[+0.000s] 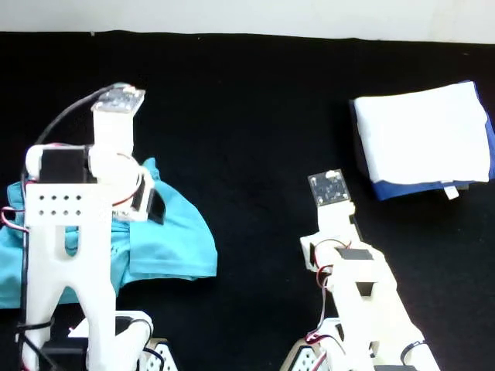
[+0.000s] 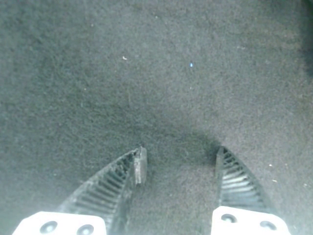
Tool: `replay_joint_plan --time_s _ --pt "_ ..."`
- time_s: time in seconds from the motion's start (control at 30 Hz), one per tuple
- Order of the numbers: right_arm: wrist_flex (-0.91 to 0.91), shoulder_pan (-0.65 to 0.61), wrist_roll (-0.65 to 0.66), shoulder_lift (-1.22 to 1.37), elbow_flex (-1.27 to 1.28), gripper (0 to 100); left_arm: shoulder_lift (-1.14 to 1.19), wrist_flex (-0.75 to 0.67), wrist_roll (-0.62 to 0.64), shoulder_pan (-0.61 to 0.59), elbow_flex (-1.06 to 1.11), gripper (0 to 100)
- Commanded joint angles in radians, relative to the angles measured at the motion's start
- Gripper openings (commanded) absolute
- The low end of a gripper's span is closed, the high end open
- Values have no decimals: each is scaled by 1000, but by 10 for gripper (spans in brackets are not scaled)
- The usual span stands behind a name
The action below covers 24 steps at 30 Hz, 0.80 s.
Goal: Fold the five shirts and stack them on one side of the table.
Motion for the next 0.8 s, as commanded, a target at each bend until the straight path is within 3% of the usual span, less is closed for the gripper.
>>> replay_joint_plan --time_s 0.0,0.13,0.5,0.77 --pt "-30 10 -2 8 -4 224 -18 -3 -60 -71 122 233" --pt "-45 10 -2 8 1 224 -5 -86 -207 -202 320 221" --pt "-47 10 -2 8 1 224 -2 -535 -485 -659 604 214" --pt "-47 10 -2 7 2 224 -1 -829 -522 -837 707 216"
